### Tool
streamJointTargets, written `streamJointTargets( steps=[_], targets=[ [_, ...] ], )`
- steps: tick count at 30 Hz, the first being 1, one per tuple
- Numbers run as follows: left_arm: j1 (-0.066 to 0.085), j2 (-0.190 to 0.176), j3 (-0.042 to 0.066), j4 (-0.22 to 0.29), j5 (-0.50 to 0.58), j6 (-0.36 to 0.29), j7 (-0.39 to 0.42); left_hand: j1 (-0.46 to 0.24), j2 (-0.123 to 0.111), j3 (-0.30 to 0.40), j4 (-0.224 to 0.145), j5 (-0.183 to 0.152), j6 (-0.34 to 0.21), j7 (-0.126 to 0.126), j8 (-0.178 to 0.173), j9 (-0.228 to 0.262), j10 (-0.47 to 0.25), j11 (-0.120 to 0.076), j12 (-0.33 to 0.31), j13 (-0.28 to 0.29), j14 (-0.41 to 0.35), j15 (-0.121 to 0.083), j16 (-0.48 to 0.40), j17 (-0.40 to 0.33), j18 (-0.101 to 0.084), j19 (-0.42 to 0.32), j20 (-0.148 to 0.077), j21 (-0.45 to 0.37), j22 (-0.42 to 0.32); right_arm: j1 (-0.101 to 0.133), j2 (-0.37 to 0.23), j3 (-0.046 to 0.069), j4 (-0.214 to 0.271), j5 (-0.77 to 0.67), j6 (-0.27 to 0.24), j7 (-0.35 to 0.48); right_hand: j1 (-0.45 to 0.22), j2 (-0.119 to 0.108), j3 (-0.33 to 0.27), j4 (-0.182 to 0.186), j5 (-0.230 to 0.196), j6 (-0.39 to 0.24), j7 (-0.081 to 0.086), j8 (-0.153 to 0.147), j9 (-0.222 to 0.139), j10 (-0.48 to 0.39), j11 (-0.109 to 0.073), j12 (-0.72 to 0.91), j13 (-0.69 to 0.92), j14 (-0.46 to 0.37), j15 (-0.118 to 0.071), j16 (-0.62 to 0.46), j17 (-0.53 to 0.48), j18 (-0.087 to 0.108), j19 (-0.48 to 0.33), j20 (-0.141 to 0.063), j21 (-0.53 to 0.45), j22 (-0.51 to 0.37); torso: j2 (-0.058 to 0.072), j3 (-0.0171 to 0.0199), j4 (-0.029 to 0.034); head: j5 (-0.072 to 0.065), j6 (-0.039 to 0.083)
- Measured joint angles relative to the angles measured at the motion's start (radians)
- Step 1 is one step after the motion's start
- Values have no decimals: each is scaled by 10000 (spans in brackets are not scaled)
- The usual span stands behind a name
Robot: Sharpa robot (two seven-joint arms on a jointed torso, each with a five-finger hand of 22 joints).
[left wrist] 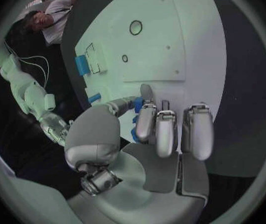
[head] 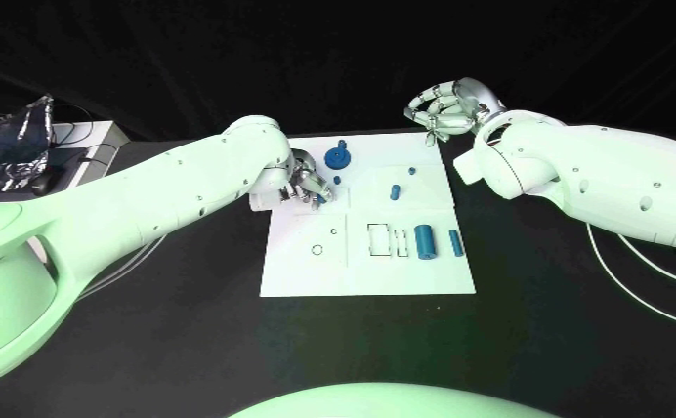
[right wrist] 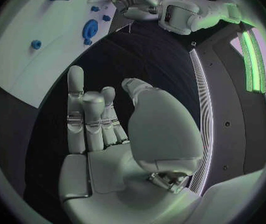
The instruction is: Assemble the parts on the task board
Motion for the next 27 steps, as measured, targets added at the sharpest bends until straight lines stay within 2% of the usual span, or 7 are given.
streamJointTargets(
  steps=[8, 17, 27],
  targets=[
    [-34, -105, -8, 196, -34, -226, 8, 0, -1, 191, 191, 29, -3, 3, -7, 16, 0, 1, -5, 22, 0, 1, 0, 0, 0, 0, 0, 0, 0, -8, -6, 0, -1, -1, 4, 3, 0, 0, 0, 0, 0, 0, 0, 0, 10, 0, 0, 0, -23, 0, 0, -40, 12, 0, 0, 0, -48, -25, 1, -1, -6, 0, -5],
    [-85, -213, -11, 442, -146, -523, 28, -18, 18, 248, 247, 27, -21, 21, -8, 22, 0, 2, -5, 41, -1, 2, 0, 0, 0, -1, 0, 0, 0, -16, -14, 0, -2, -2, 12, 5, 0, 0, 0, 0, 0, 0, 0, 0, 10, 1, 1, 0, -23, 0, 0, -40, 11, 0, 0, 0, -48, -25, 2, 0, 1, 0, -25],
    [-105, -233, -11, 491, -183, -706, 41, -81, 81, 248, 248, 16, -36, 38, -9, 21, 0, 2, -5, 58, -1, 2, 0, 0, 0, -1, 0, 0, 0, -28, -12, 0, -7, -2, 22, 6, 0, 0, 0, 0, 0, 0, 0, 0, 9, 2, 2, 0, -23, 0, 0, -40, 10, 0, -1, 0, -48, -25, 0, 10, -5, 21, -52]
  ],
)
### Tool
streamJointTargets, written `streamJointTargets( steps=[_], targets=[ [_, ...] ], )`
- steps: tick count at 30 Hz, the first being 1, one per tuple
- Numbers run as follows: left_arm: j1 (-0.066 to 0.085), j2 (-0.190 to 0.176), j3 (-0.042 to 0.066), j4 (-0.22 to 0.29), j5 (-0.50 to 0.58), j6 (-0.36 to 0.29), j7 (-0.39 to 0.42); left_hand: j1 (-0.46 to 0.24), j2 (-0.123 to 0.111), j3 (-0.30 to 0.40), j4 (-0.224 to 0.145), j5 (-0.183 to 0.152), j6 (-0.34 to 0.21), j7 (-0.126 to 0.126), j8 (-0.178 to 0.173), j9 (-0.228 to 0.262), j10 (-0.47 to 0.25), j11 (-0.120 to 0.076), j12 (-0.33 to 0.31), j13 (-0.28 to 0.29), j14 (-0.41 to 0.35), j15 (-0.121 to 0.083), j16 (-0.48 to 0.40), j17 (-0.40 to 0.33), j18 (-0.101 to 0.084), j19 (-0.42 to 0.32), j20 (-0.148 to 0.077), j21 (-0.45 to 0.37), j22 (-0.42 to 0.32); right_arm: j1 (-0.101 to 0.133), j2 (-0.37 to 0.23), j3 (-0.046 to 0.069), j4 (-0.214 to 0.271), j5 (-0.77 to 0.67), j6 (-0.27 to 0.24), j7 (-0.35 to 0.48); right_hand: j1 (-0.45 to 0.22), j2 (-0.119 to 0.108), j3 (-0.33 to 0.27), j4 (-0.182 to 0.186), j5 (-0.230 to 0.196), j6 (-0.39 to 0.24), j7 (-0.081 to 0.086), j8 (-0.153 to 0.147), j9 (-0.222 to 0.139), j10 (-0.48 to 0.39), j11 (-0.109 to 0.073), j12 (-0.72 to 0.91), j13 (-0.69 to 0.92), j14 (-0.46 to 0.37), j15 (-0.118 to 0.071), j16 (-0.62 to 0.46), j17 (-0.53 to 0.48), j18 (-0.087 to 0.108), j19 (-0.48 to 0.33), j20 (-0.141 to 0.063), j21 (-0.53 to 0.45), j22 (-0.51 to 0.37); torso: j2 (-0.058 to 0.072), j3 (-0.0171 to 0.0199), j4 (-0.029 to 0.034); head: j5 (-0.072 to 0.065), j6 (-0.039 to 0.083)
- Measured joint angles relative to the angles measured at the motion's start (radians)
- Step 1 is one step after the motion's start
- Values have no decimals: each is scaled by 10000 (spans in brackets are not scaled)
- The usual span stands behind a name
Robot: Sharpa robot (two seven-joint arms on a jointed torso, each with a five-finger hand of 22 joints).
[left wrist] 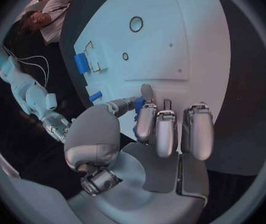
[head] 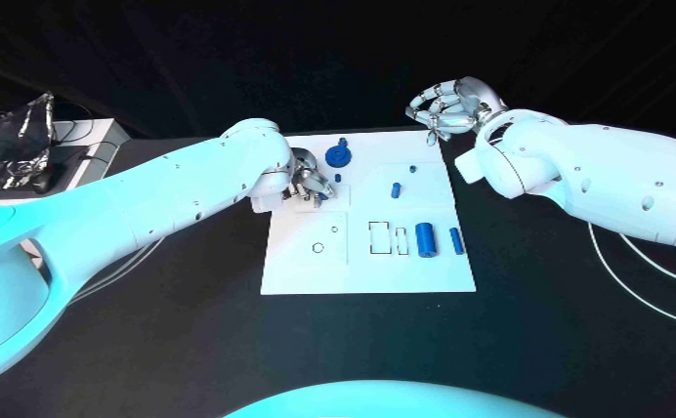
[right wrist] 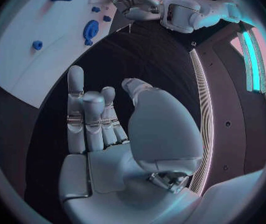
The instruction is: Assemble the parts on the task board
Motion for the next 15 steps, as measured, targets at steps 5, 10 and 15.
streamJointTargets(
  steps=[5, 10, 15],
  targets=[
    [-2, 18, 6, -40, -8, -20, 0, 0, 0, 0, 0, -5, 1, 1, 1, -1, 0, 0, 0, 0, 0, 1, 0, 0, 0, 0, 0, 0, 0, -5, 2, 0, -3, 0, 4, 0, 0, 0, 0, 0, 0, 0, 0, 0, 0, 15, 15, 0, 0, 0, 0, 0, -1, 0, 0, 0, 0, 0, 1, 2, -8, 6, -9],
    [2, 52, 10, -108, -5, -19, 17, 0, 0, 0, 0, -8, 3, 3, 5, 3, 0, 0, 0, 8, -1, 1, 0, 0, 1, 0, 0, 0, 0, -11, 2, 0, -8, 0, 8, 0, 0, 0, 0, 0, 0, 0, 0, 0, -1, 15, 15, 0, 0, 0, 0, 0, -1, 0, 0, 0, 0, 0, 1, 2, -3, 1, -24],
    [7, 91, 13, -181, 2, -9, 38, 1, 0, 0, 0, -29, 5, 5, 8, 8, 0, 0, 0, 24, -1, 1, 0, 0, 0, 0, 0, 0, 0, -20, 10, 0, -12, 0, 11, 0, 0, 0, 0, 0, 0, 0, 0, 0, -1, 15, 15, 0, 0, 0, 0, 0, -2, 0, 0, 0, 0, 1, 1, 6, 5, -6, -47]
  ],
)
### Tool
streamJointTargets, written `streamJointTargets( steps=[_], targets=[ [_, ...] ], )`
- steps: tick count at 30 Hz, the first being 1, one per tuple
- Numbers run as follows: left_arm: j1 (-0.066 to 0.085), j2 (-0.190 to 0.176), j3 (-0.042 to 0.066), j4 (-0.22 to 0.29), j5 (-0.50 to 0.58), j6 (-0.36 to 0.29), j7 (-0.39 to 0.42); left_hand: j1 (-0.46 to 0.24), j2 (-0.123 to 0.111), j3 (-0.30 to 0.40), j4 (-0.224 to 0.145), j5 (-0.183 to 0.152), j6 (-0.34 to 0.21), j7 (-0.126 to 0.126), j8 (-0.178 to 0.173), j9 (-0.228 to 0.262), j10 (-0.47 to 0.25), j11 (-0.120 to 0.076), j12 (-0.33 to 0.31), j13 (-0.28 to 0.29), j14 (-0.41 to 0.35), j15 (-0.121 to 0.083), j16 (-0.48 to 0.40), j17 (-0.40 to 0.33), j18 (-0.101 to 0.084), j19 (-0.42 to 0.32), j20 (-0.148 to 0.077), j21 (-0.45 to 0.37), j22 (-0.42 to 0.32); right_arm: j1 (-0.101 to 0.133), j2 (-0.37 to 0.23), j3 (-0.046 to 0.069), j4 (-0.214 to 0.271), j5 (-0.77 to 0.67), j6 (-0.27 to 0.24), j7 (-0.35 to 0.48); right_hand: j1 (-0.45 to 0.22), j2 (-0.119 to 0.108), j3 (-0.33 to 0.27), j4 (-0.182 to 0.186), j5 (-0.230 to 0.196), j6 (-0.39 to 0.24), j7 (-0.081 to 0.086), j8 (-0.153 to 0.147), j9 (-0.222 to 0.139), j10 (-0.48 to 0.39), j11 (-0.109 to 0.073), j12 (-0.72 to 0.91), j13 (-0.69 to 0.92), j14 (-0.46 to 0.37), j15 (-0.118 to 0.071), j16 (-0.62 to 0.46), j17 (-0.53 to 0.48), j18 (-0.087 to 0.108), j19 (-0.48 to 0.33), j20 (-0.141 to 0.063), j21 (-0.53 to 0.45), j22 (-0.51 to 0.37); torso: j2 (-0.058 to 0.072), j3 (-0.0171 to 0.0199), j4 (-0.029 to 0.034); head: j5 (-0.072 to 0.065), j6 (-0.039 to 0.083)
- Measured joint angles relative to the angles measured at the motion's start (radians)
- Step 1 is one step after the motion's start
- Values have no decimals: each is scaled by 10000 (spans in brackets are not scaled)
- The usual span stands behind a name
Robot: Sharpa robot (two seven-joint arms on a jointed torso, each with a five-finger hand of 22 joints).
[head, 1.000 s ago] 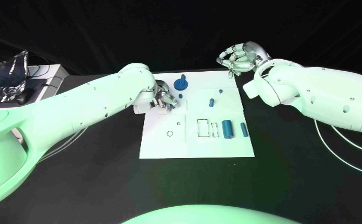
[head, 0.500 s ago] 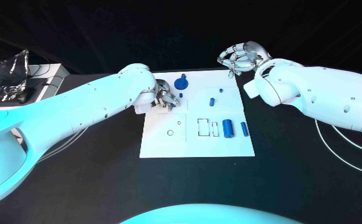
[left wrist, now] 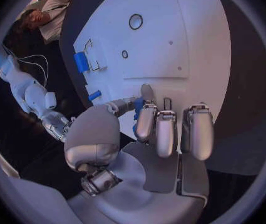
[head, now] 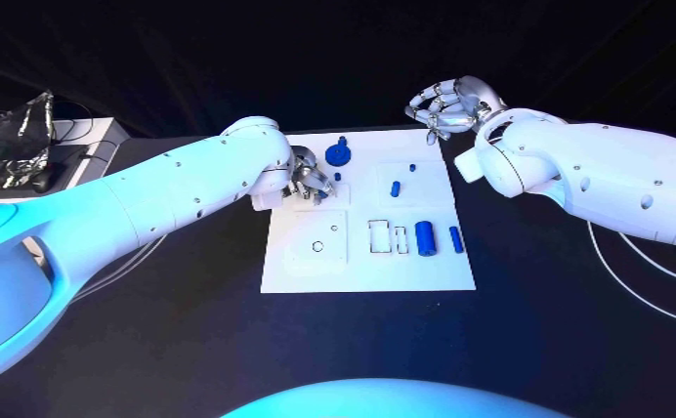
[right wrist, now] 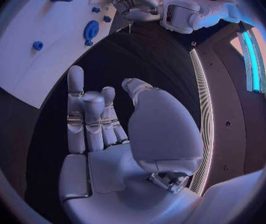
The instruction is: Assemble the parts on the task board
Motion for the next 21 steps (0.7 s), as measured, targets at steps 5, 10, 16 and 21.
streamJointTargets(
  steps=[5, 10, 16, 21],
  targets=[
    [7, 47, 2, -84, 5, 40, 6, 0, 0, 0, 0, -31, 18, 17, 38, -1, 1, 1, 0, 0, 0, 0, 0, 0, -1, 0, 0, 0, 0, -10, 1, 0, -3, 0, 4, 0, 0, 0, 0, 0, 0, 0, 0, 0, 0, 0, 0, 0, 0, 0, 0, 0, -1, 0, 0, 0, 0, 0, 0, -1, -3, 5, -18],
    [18, 67, 4, -132, 5, 116, 7, 0, -1, 0, 0, -33, 20, 18, 29, -1, 2, 1, 0, 0, 0, 0, 0, 0, 0, 0, 0, 0, 0, -16, 0, 0, -3, 0, 7, 0, 0, 0, 0, 0, 0, 0, 0, 0, -2, 0, 1, 0, 0, 0, 0, 0, -1, 0, 0, 0, 0, 0, -2, -5, -10, 12, -31],
    [28, 70, 4, -161, 3, 213, 47, 1, -1, 0, 0, -67, 19, 20, -55, -2, 2, 1, 0, -1, 0, 1, 0, 0, 0, 0, 0, 0, 0, -17, -7, 0, -3, 0, 9, 0, 0, 0, 0, 0, 0, 0, 0, 0, -2, 1, 1, 0, 1, 0, 0, 0, -2, 0, 0, 0, 0, 0, -8, -10, -2, 1, -51],
    [35, 47, 4, -174, -8, 276, 76, 1, -1, 0, 0, -85, 19, 20, -68, -3, 1, 1, 0, -8, -1, 1, 0, 0, 0, 0, 0, 0, 0, -18, -9, 0, -1, 0, 10, 0, 0, 0, 0, 0, 0, 0, 0, 0, -2, 1, 1, 0, 1, 0, 0, 0, -2, 0, 0, 0, 0, 1, -8, -13, 2, -2, -63]
  ],
)
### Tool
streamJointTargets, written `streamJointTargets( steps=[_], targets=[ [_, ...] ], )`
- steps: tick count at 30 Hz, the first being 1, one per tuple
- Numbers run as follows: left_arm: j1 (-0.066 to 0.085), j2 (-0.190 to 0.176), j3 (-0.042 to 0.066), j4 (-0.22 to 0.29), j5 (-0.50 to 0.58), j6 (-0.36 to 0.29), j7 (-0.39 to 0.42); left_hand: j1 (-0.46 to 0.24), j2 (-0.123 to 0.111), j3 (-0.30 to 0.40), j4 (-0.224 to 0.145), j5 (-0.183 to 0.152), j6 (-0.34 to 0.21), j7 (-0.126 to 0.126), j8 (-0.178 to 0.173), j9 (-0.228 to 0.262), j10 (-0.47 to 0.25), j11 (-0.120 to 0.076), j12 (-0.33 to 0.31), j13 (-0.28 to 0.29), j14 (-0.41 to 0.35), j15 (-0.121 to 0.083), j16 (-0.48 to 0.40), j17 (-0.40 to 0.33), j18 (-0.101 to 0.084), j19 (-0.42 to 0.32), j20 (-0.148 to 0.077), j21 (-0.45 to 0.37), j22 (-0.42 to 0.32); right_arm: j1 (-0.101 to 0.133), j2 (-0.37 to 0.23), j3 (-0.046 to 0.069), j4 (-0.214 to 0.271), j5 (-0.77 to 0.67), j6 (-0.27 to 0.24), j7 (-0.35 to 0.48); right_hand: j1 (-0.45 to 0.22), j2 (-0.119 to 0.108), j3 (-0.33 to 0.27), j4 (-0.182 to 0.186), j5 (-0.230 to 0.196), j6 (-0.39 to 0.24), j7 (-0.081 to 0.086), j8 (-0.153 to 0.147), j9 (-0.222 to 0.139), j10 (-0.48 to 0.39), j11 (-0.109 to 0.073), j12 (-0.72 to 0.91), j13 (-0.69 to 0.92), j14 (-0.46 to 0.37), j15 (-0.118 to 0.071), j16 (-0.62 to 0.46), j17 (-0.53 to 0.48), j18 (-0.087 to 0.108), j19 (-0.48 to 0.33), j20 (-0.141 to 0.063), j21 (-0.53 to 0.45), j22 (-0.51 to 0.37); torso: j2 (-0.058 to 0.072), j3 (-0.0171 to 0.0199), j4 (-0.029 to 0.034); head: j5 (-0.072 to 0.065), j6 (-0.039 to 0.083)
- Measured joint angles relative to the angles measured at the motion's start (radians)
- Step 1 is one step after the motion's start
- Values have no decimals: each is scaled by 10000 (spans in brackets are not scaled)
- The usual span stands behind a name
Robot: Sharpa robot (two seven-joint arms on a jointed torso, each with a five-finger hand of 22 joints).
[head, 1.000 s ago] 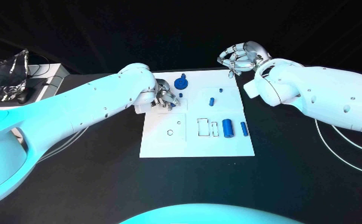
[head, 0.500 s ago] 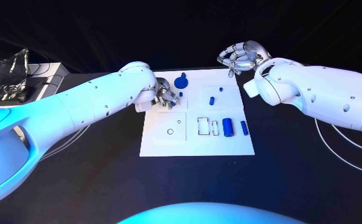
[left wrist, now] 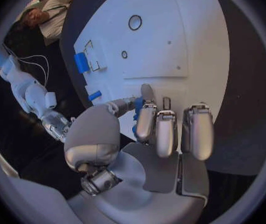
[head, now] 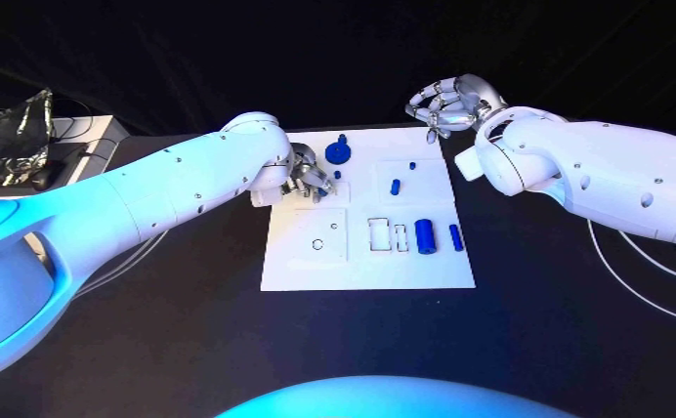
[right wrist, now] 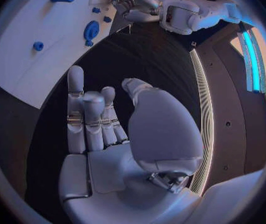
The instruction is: Assemble the parts on the task board
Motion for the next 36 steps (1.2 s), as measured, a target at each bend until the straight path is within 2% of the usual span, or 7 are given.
streamJointTargets(
  steps=[36],
  targets=[
    [24, -77, 1, 48, -125, 104, -69, 1, -1, 68, 68, 30, 10, -37, 10, 14, 0, 0, 0, 3, 0, 0, 0, 0, 1, 0, 0, 0, 6, -2, -19, 0, -1, -1, 10, -2, -53, -54, 72, 15, 0, 0, 0, 0, 21, 18, 18, 0, -16, 0, 0, -39, 25, 1, 36, 36, -48, -41, 6, 8, -10, 20, -60]
  ],
)
